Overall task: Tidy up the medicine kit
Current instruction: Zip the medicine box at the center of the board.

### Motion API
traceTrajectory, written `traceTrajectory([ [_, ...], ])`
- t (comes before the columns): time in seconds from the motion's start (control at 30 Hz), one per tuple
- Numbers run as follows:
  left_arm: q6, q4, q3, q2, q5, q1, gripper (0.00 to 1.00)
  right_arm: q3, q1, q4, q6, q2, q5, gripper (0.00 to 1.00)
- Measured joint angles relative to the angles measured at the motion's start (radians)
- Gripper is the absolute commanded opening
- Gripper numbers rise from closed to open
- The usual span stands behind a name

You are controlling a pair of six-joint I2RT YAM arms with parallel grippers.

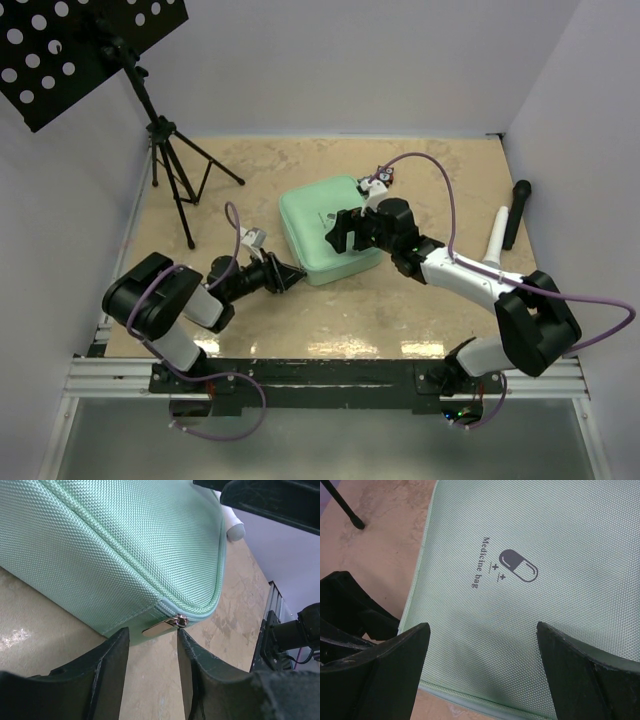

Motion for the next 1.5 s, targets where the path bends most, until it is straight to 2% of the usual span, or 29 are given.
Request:
traceTrajectory([
  [0.5,0.001,-0.015,0.062,0.027,0.059,0.0,0.39,-0.011,0.0,-0.005,0.0,0.0,0.0,0.93],
  [0.93,0.0,-0.022,0.085,0.041,0.083,0.0,0.24,-0.011,0.0,-0.005,0.0,0.0,0.0,0.92],
  [1.4,-0.007,-0.021,0.089,0.05,0.111,0.0,0.0,-0.011,0.0,-0.005,0.0,0.0,0.0,0.93],
  [1.5,-0.007,-0.019,0.089,0.05,0.119,0.0,0.0,-0.011,0.0,-0.005,0.0,0.0,0.0,0.92],
])
